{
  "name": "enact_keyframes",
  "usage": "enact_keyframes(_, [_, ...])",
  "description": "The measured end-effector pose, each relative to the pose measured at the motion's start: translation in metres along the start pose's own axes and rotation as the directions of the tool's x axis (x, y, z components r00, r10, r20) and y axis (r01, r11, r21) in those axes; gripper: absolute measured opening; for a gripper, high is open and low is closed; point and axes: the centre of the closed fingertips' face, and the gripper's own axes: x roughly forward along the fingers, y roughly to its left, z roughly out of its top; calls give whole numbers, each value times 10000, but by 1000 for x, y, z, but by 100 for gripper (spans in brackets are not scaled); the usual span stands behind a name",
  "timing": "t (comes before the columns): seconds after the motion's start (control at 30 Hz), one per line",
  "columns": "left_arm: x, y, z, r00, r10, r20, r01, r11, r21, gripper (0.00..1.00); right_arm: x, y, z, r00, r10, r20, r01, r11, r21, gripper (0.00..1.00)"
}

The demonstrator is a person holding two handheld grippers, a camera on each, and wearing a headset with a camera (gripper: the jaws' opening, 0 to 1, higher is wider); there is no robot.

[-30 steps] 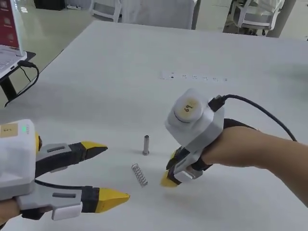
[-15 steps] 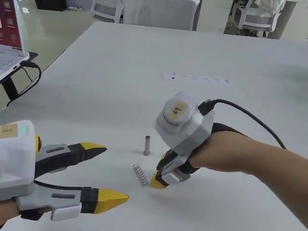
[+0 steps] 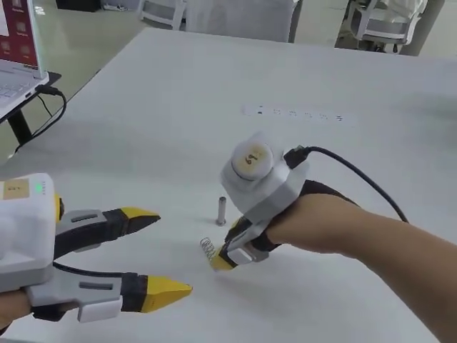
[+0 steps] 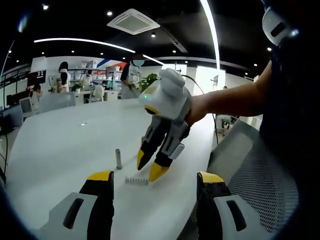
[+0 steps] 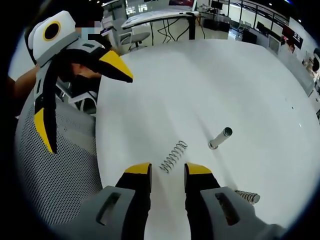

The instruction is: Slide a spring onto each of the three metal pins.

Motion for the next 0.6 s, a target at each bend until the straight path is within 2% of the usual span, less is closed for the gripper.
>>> enact_keyframes(0.23, [-6, -2, 0, 10000, 54, 2, -54, 10000, 23, 62, 12, -3, 0, 9990, -448, -86, 450, 9987, 255, 20])
enact_keyframes(0.6, [-12, -3, -2, 9999, 32, -107, -32, 10000, 19, 61, 20, -5, -5, 9971, -731, -192, 740, 9962, 470, 18])
